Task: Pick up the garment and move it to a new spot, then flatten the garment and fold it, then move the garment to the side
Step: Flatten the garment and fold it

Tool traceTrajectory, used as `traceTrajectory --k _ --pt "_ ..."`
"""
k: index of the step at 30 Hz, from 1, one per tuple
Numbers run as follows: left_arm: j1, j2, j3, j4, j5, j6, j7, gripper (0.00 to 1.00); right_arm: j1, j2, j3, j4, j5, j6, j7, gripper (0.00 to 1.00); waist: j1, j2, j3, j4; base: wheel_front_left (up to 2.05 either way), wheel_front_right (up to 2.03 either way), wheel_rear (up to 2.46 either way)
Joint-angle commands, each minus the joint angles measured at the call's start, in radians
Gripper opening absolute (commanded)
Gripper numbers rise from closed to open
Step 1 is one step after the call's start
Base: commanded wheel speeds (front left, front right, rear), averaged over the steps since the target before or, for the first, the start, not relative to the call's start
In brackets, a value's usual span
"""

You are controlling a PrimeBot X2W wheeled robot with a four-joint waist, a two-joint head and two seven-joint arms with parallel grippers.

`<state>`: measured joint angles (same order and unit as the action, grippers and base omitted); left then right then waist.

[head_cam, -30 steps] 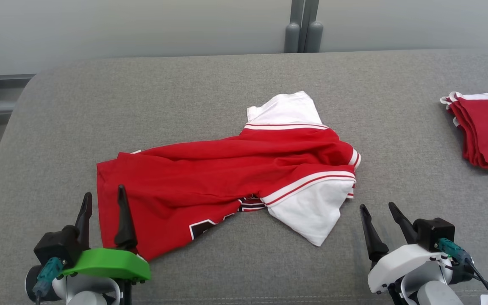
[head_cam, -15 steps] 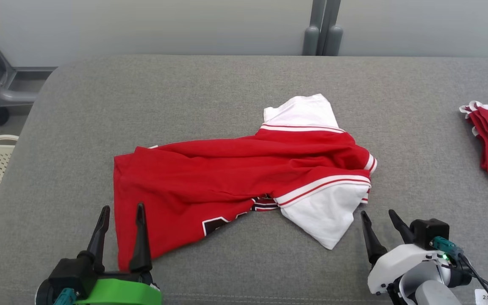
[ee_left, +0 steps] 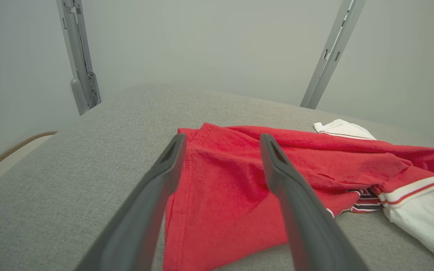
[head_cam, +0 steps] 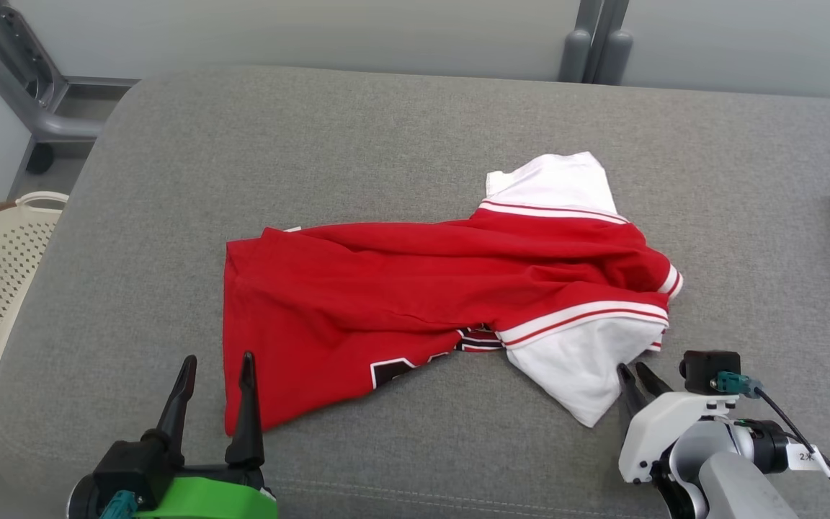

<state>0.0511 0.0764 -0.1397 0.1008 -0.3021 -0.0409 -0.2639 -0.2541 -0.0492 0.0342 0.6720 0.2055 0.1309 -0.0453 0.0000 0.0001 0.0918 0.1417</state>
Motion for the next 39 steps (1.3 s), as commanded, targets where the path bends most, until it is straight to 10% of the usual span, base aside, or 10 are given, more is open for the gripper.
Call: traceTrajectory --k 1,6,12,20,39 --pt "-0.012 -0.004 0.007 0.001 0.009 -0.004 0.000 1.00 -0.018 -0.002 0.007 0.008 0.011 -0.001 0.001 0.40 0.0000 -0.0001 0.009 0.009 0.00 0.00 0.00" --pt "-0.018 -0.013 0.023 0.006 0.018 -0.015 0.000 1.00 -0.033 -0.002 0.031 0.029 0.029 -0.001 -0.005 0.47 0.0000 -0.0001 0.016 0.016 0.00 0.00 0.00" --pt "-0.025 -0.019 0.033 0.015 0.016 -0.026 0.000 1.00 -0.045 -0.001 0.050 0.055 0.041 -0.001 0.012 0.00 0.0000 -0.0001 0.027 0.014 0.00 0.00 0.00" --pt "-0.033 -0.023 0.034 0.026 0.020 -0.035 0.000 1.00 -0.032 -0.002 0.052 -0.007 0.080 -0.001 0.004 0.00 0.0000 -0.0001 0.025 0.009 0.00 0.00 0.00" --pt "-0.048 -0.025 0.037 0.037 0.022 -0.045 0.000 1.00 0.342 -0.002 -0.093 -0.852 0.061 -0.001 0.481 0.00 0.0000 -0.0001 0.034 -0.035 0.00 0.00 0.00"
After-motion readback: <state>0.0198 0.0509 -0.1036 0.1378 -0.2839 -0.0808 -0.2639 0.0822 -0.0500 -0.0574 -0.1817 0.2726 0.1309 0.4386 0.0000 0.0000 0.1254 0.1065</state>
